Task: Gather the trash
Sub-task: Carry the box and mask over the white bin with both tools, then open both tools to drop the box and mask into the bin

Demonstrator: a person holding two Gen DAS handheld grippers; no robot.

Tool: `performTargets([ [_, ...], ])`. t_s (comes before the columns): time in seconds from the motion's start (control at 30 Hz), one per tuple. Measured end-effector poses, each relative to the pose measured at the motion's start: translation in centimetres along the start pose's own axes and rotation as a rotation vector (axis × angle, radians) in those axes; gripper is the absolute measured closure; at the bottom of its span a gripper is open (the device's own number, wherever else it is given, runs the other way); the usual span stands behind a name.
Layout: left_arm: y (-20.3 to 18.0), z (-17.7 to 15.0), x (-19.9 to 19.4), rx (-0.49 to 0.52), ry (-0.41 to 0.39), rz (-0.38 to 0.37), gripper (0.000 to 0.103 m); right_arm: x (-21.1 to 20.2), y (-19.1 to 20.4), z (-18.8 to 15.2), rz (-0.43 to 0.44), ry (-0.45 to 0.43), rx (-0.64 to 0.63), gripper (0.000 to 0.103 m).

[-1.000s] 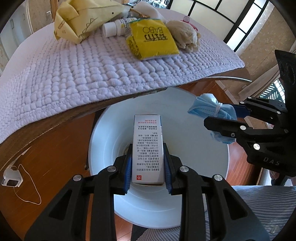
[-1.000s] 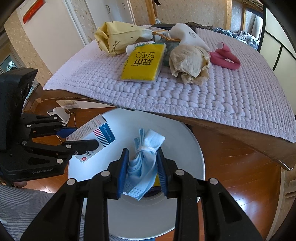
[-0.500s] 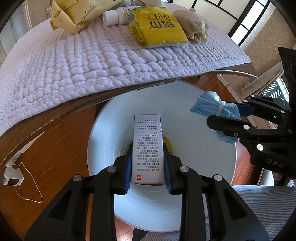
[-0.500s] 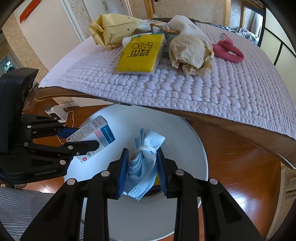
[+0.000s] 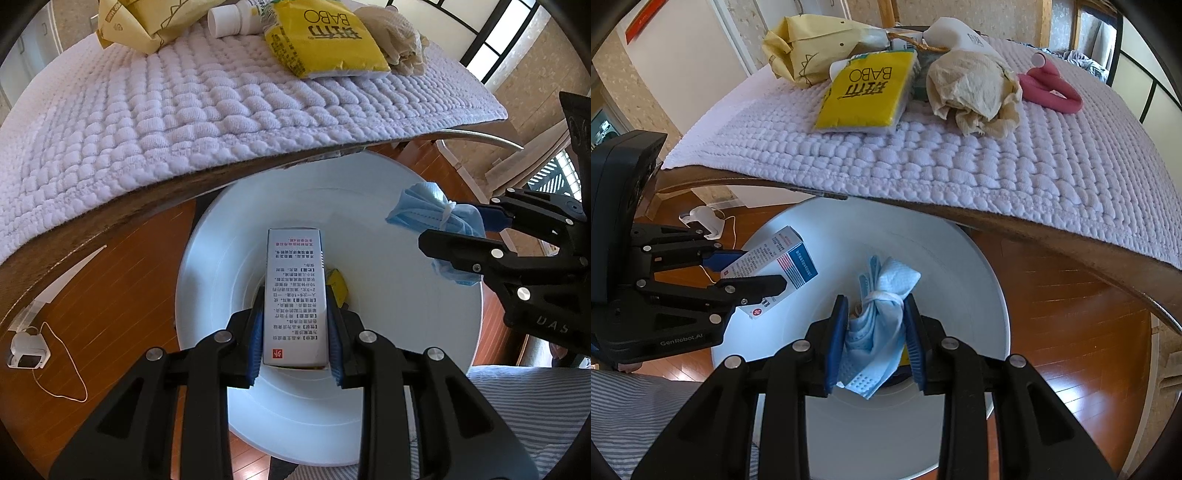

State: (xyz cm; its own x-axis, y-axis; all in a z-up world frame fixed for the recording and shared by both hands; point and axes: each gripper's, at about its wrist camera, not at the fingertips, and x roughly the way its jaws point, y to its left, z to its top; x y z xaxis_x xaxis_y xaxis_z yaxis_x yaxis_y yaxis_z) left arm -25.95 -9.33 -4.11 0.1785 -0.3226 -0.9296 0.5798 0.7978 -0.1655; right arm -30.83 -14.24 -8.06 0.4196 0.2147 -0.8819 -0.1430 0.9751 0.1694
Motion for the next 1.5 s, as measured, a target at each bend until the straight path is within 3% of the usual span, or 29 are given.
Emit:
performTargets([
  [0.77, -0.8, 0.0, 2.0, 0.005, 0.011, 0.013, 0.070, 2.0, -0.4, 0.1, -0.006, 0.009, 0.000, 0.072],
  [0.8, -0.6, 0.1, 1.9, 0.002, 0.002, 0.011, 0.069, 1.6, -0.4, 0.0, -0.014, 0.006, -0.006, 0.069],
  [0.87, -0.3, 0.2, 1.8, -0.007, -0.002, 0.020, 0.032, 1.1, -0.2, 0.1, -0.076, -0.017, -0.016, 0.032],
  [0.9, -0.2, 0.2, 1.5, -0.006, -0.016, 0.017, 0.032, 0.7, 0.0, 0.2, -0.083, -0.036, -0.018, 0.020],
  [1.23, 0.0, 0.5, 1.2, 0.004, -0.020, 0.027, 0.032, -0.3, -1.8, 0.7, -0.061, -0.040, 0.019, 0.020],
  [1.33, 0.1, 0.2, -0.8, 0.008, -0.039, 0.012, 0.032, -2.5, -2.1, 1.0, -0.065, -0.075, 0.008, 0.020],
  [1.4, 0.4, 0.6, -2.5, 0.016, -0.073, -0.007, 0.032, -4.4, -2.4, 1.3, -0.086, -0.121, -0.003, 0.014],
  [1.43, 0.2, 0.6, -3.5, 0.020, -0.094, -0.017, 0.029, -5.7, -2.6, 1.5, -0.101, -0.158, -0.009, 0.010],
  [1.5, 0.1, 0.9, -6.5, 0.034, -0.186, -0.046, 0.012, -8.5, -3.2, 2.3, -0.126, -0.260, -0.020, 0.004],
])
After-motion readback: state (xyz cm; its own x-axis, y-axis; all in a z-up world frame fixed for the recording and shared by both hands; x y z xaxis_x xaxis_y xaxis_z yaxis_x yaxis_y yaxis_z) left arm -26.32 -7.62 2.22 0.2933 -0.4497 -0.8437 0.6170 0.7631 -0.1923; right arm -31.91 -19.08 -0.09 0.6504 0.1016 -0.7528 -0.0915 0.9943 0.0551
